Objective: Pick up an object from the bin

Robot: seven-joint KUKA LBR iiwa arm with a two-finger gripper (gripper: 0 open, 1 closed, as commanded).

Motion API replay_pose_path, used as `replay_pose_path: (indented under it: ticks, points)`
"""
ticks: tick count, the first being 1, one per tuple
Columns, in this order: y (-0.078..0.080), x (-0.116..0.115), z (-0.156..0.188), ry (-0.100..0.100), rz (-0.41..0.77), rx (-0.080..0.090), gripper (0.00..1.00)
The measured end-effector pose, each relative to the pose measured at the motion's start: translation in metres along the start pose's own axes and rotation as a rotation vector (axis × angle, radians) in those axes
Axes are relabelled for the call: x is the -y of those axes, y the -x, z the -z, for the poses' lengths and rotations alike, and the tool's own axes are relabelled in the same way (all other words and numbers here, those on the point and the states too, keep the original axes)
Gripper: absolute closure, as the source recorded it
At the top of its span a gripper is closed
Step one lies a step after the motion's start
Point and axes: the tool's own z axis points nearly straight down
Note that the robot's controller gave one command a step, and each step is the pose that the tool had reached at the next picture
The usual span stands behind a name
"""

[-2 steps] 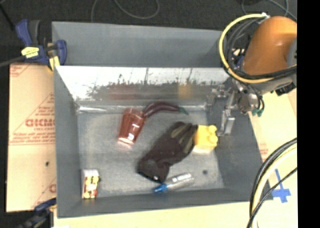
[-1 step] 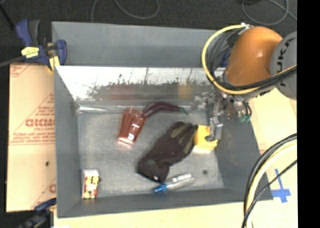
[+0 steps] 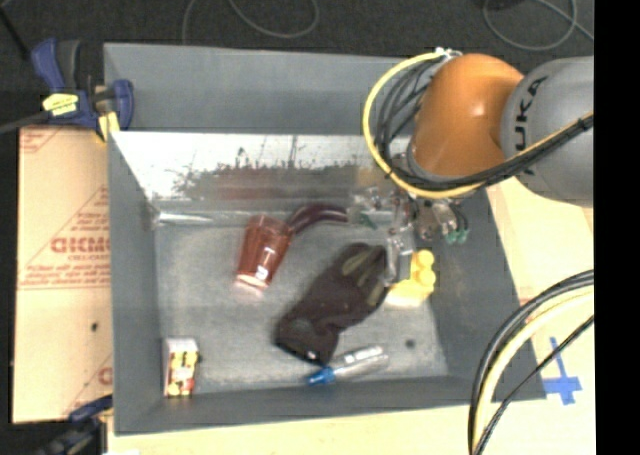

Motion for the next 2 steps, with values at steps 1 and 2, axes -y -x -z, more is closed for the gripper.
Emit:
replay_pose_path:
  ticks: [1,2]
  points:
    - [0.004,-0.020,-0.002,-0.004,-0.068,0.002,0.00]
    - [-0.007,-0.029,-0.076,-0.004,0.249,0.006,0.00]
